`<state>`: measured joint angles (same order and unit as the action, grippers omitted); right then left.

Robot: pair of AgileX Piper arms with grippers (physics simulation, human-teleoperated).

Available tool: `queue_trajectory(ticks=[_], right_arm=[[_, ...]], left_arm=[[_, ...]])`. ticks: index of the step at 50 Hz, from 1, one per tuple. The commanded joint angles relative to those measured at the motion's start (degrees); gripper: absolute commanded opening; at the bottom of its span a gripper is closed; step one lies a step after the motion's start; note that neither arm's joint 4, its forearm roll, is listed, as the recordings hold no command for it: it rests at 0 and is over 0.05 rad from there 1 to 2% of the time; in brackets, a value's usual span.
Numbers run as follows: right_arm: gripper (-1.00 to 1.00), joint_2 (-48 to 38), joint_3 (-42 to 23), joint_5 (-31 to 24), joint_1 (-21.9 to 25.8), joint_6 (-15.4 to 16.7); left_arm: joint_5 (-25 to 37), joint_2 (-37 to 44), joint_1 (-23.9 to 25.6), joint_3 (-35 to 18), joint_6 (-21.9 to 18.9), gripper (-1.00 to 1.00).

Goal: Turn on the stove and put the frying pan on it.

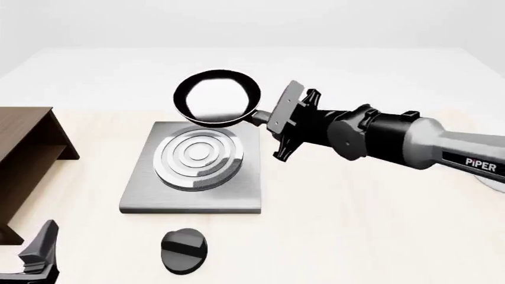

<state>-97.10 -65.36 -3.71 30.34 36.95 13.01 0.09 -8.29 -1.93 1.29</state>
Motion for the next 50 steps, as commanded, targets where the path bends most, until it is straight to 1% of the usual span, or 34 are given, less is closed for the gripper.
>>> queue_trajectory(ticks=[1, 2, 3, 7, 15, 21, 22, 26, 41, 50], right_arm=[[-1.00, -3.2, -0.8, 3.5, 3.7, -2.9], [-1.00, -3.2, -0.8, 3.5, 3.7, -2.9], [-1.00, -3.8, -0.6, 3.7, 4.8, -3.7], [-1.00, -4.8, 0.3, 4.9, 5.7, -4.3], [-1.00, -6.4, 1.6, 6.8, 5.8, -5.1], [-1.00, -7.8, 2.7, 7.6, 6.1, -6.4], [-1.00, -8.0, 3.1, 8.2, 6.2, -6.1], [-1.00, -9.0, 4.4, 9.6, 6.3, -6.6], [-1.00, -10.1, 6.1, 11.0, 6.5, -7.8], [-1.00, -9.7, 5.9, 9.9, 7.5, -8.9]], left_arm=[[-0.2, 0.0, -0.1, 0.2, 0.2, 1.00], [-0.2, 0.0, -0.1, 0.2, 0.2, 1.00], [-0.1, 0.0, -0.2, 0.2, 0.3, 1.00], [0.1, 0.0, -0.2, 0.1, 0.3, 1.00], [0.5, -0.1, -0.2, -0.2, 0.5, 1.00], [0.6, -0.1, -0.2, -0.3, 0.5, 1.00], [0.6, -0.1, -0.2, -0.3, 0.5, 1.00], [0.8, -0.1, -0.2, -0.4, 0.5, 1.00], [0.9, -0.1, -0.1, -0.3, 0.9, 1.00], [2.0, -0.1, -0.2, -1.2, 1.1, 1.00]])
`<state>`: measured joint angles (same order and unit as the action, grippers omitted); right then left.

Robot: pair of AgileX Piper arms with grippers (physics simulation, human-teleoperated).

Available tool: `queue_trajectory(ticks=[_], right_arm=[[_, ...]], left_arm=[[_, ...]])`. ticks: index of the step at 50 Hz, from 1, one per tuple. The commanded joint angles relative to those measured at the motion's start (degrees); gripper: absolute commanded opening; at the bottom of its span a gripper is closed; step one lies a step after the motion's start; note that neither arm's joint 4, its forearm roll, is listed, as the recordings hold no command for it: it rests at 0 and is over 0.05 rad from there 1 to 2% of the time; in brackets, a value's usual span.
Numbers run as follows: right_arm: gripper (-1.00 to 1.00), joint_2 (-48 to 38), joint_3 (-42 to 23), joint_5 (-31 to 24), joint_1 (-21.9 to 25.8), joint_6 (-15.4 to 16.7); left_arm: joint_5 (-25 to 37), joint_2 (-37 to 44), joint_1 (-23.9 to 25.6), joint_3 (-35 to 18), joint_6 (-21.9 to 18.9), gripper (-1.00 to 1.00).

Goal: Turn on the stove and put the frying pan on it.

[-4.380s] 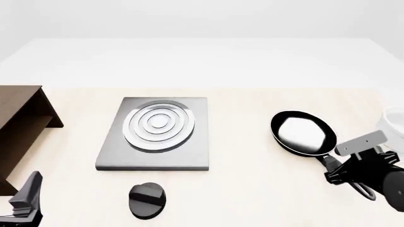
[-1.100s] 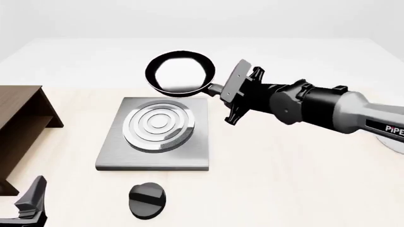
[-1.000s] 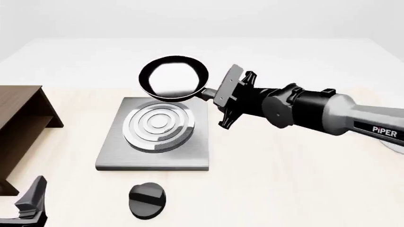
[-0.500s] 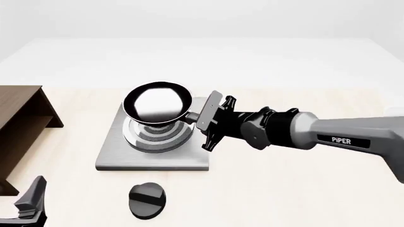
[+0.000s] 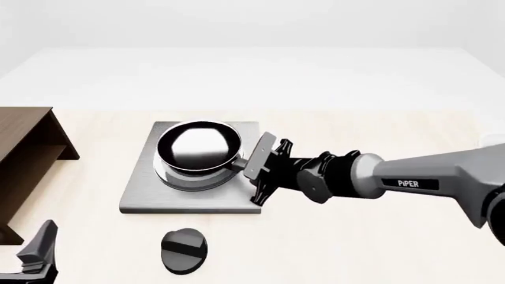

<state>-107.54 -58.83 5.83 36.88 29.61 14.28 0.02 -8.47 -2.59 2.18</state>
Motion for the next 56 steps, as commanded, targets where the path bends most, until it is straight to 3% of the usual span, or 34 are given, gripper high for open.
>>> queue_trajectory(ticks=[1, 3, 4, 12, 18, 23, 26, 29, 35, 38, 43, 46, 51, 52, 54, 55, 56], right_arm=[[-1.00, 0.6, -0.7, 0.2, 1.1, -1.6], [-1.00, 0.4, -0.5, 0.2, 0.9, -1.1], [1.00, 0.8, -0.4, 0.0, 1.1, -1.2], [1.00, 8.0, -1.1, -4.6, 2.2, -1.6], [1.00, 19.3, -5.9, -16.0, 2.7, -1.2], [1.00, 25.2, -6.9, -19.9, 2.4, -0.3], [1.00, 30.1, -6.3, -21.3, 2.3, -1.4], [1.00, 36.2, -2.0, -19.5, 1.6, -3.6], [1.00, 51.9, 15.1, -9.5, -3.3, -7.2], [1.00, 66.4, 26.6, -5.0, -6.1, -12.5], [1.00, 82.7, 37.1, -7.0, -10.9, -18.0], [1.00, 92.7, 41.8, -10.2, -16.7, -18.3], [1.00, 107.4, 48.0, -18.2, -24.3, -22.3], [1.00, 107.5, 48.9, -17.5, -26.0, -23.6], [1.00, 107.5, 50.2, -15.4, -28.7, -22.7], [1.00, 107.5, 51.3, -13.6, -31.4, -26.2], [1.00, 107.5, 51.9, -11.5, -33.6, -27.6]], left_arm=[[0.7, 0.0, 0.0, -0.6, 0.2, 1.00], [1.0, 0.0, 0.0, -0.8, 0.3, 1.00], [1.7, 0.0, 0.0, -1.6, 0.4, 1.00], [1.1, 0.0, 0.0, -0.8, 0.3, 1.00], [0.2, 0.0, 0.1, 0.2, 0.4, 1.00], [0.7, 0.0, 0.3, -0.4, 0.5, 1.00], [1.1, 0.0, 0.2, -0.9, 0.6, 1.00], [1.2, 0.0, 0.2, -1.0, 0.5, 1.00], [0.8, 0.0, 0.0, -1.0, -0.2, 1.00], [-0.2, 0.0, 0.3, -0.7, -1.4, 1.00], [-0.9, 0.0, -0.2, -0.5, -1.9, 1.00], [-1.4, 0.0, -0.2, -0.4, -2.4, 1.00], [-2.3, 0.0, -1.2, -0.7, -3.0, 1.00], [-2.6, 0.0, -1.6, -0.6, -3.2, 1.00], [-3.2, 0.0, -1.9, -0.9, -2.3, 1.00], [-4.0, 0.0, -2.0, -1.0, -3.1, 1.00], [-4.8, 0.0, -1.7, -1.0, -3.7, 1.00]])
